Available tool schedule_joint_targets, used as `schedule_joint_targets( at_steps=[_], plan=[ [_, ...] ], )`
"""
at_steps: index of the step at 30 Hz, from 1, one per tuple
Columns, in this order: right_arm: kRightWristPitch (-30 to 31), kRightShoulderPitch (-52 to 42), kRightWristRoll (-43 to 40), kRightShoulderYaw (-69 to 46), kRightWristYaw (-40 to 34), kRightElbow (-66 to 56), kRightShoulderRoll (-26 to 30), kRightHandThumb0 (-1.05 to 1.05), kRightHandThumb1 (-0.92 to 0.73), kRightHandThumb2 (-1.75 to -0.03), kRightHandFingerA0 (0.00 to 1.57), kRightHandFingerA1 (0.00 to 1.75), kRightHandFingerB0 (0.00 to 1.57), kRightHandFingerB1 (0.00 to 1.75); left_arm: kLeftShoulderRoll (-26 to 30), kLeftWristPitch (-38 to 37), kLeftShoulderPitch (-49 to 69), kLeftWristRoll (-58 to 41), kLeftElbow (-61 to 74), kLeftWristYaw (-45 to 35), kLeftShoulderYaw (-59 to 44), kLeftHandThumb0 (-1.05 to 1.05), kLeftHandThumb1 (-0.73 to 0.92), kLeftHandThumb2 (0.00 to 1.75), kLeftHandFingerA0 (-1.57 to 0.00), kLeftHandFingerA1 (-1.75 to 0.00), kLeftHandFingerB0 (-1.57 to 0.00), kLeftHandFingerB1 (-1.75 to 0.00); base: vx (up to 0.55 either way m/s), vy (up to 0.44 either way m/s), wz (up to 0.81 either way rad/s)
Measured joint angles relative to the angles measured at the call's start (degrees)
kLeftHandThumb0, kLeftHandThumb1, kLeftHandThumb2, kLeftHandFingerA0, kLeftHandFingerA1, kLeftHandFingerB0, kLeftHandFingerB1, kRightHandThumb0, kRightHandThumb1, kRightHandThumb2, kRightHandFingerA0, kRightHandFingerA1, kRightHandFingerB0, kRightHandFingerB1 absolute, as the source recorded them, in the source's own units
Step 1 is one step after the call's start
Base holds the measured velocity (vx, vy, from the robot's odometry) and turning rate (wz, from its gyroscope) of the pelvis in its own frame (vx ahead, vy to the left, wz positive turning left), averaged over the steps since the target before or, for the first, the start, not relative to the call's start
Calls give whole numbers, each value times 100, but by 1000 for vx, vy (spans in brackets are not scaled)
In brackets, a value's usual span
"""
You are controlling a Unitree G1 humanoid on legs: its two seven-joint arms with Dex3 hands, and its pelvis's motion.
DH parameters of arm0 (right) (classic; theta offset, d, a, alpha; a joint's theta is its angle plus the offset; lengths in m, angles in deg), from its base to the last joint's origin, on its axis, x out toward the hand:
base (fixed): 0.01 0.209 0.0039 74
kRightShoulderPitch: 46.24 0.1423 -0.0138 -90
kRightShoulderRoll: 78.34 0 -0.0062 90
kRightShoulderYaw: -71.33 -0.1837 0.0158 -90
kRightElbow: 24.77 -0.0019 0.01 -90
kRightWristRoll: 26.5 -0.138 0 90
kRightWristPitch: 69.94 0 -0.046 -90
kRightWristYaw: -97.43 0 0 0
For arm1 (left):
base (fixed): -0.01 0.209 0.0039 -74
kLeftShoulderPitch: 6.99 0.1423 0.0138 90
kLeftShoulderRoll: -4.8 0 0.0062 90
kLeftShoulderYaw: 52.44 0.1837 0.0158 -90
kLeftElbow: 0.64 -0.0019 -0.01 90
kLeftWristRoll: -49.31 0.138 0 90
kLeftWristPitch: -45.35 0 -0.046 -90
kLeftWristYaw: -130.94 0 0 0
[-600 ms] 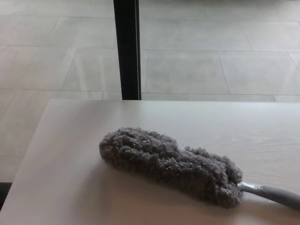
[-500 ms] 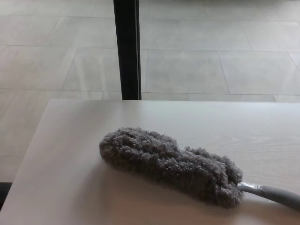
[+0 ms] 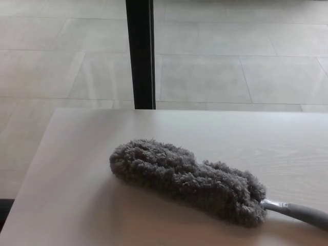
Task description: The robot uses its right hand to pick up the duster kept in the middle of the desk and use it to wipe the desk by swiping its surface twice
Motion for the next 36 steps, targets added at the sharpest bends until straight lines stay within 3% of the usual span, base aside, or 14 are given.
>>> schedule_joint_targets(
  at_steps=[1, 3, 4, 6, 7, 9, 10, 16, 18, 19, 20, 22, 23, 36],
  plan=[
    [37, 62, -65, -117, 19, -3, 44, -82, -92, -69, 1, 33, 0, 19, 0, 0, 0, -6, -2, -5, 0, -68, 57, 116, -23, -83, -5, -72, 0, 0, 0],
    [133, 243, -221, -387, 41, -26, 184, -80, -92, -71, 0, 29, 0, 17, 0, 0, -12, -18, -1, -18, 1, -64, 55, 115, -24, -82, -6, -71, 0, 0, 0],
    [173, 332, -283, -481, 47, -44, 251, -91, -80, -113, 6, 25, 5, 8, 0, 0, -15, -22, -2, -19, 3, -67, 53, 114, -21, -82, -5, -71, 0, 0, 0],
    [263, 630, -427, -692, 45, -139, 433, -83, -92, -67, 3, 34, 0, 13, 0, -1, -19, -29, -1, -22, 8, -66, 52, 113, -22, -82, -5, -71, 0, 0, 0],
    [297, 782, -484, -765, 41, -208, 509, -94, -80, -114, 7, 33, 5, 6, 0, -1, -26, -33, 0, -28, 9, -69, 53, 113, -21, -82, -4, -72, 0, 0, 0],
    [356, 1143, -584, -847, 13, -371, 685, -82, -92, -71, 2, 32, 0, 13, 0, 0, -47, -44, -2, -40, 8, -67, 54, 114, -22, -82, -5, -71, 0, 0, 0],
    [385, 1425, -648, -858, -5, -533, 804, -90, -80, -115, 0, 23, 0, 8, 3, 0, -58, -55, -4, -56, 5, -66, 53, 114, -22, -82, -5, -71, 0, 0, 0],
    [258, 2461, -693, -364, 11, -1680, 893, -40, -48, -109, 5, 58, 0, 52, 8, 0, -92, -85, -5, -72, 6, -67, 52, 113, -23, -82, -7, -72, 0, 0, 0],
    [195, 2678, -659, -90, 13, -2008, 880, -101, -92, -69, 6, 85, 12, 65, 9, 0, -80, -101, -4, -76, 6, -68, 56, 116, -24, -83, -5, -72, 0, 0, 3],
    [161, 2774, -612, 115, 16, -2227, 857, -105, -78, -118, 8, 62, 3, 54, 8, 0, -73, -106, -4, -76, 6, -65, 52, 113, -21, -81, -6, -71, 0, 0, 0],
    [134, 2851, -561, 297, 18, -2454, 827, -105, -92, -71, 0, 64, 0, 44, 7, 0, -82, -110, -4, -77, 9, -63, 50, 112, -22, -80, -7, -71, 0, 0, 0],
    [108, 2933, -493, 568, 16, -2822, 754, -96, -72, -119, 8, 58, 0, 25, 7, -1, -90, -111, -4, -77, 14, -70, 52, 114, -16, -80, -2, -71, 0, 0, 0],
    [105, 2958, -454, 681, 13, -3003, 721, -101, -92, -70, 9, 47, 6, 30, 7, -1, -87, -112, -4, -78, 14, -68, 54, 115, -18, -81, -3, -71, 0, 0, 0],
    [94, 3078, 336, 2690, -27, -5035, 91, -85, -87, -67, 14, 39, 18, 28, 5, -2, -112, -140, 3, -78, 39, -63, 57, 117, -22, -81, -9, -73, 0, 0, 0]
  ],
)
